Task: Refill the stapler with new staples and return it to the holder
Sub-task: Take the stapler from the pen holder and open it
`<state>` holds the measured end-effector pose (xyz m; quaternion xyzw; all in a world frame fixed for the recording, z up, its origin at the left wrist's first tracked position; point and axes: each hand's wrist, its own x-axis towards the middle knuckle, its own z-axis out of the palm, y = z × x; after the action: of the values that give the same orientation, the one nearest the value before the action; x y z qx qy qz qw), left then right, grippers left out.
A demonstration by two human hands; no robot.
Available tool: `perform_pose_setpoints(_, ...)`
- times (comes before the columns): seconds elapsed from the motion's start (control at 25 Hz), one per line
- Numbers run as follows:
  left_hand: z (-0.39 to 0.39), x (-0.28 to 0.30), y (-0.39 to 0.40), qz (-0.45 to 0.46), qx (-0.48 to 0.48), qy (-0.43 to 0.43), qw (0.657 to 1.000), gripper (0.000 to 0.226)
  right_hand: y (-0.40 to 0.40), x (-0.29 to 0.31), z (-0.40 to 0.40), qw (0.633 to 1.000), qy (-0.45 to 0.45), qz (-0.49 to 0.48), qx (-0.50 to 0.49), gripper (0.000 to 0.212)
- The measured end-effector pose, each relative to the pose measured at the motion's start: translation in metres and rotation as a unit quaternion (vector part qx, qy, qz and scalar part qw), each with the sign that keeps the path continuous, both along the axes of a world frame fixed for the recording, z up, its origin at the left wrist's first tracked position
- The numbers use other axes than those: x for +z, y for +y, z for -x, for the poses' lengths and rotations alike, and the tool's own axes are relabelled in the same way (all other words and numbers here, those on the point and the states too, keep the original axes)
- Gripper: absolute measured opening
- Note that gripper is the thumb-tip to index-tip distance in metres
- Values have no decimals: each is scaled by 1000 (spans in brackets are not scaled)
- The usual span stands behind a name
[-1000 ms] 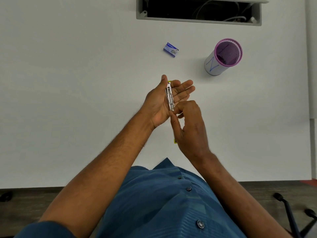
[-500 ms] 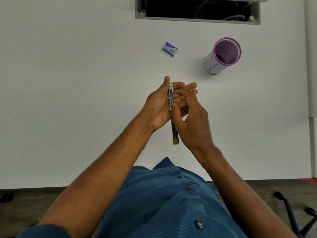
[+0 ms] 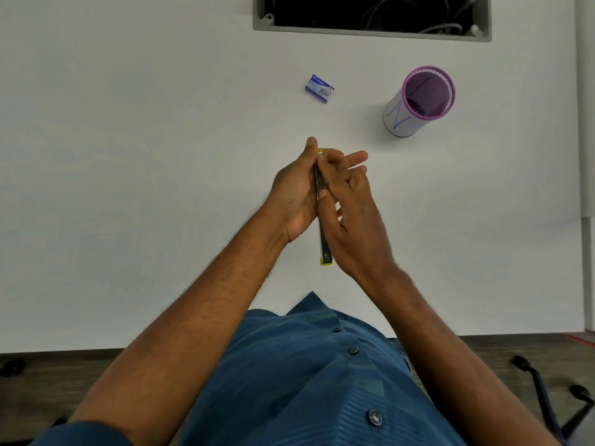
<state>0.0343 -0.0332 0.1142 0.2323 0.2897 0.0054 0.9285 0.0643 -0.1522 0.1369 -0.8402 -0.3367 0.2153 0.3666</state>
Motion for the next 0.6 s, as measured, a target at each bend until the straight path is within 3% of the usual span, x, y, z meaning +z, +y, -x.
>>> perform_pose_setpoints(0.24,-2,0,-4,-56,16,50,997,57,-3,-14,0,1000,-27,-3,4,52)
perform_pose_setpoints(0.6,1,-4,-3,-76,20,73,994,59,-8,-34,4,997,18,-40,-56,47)
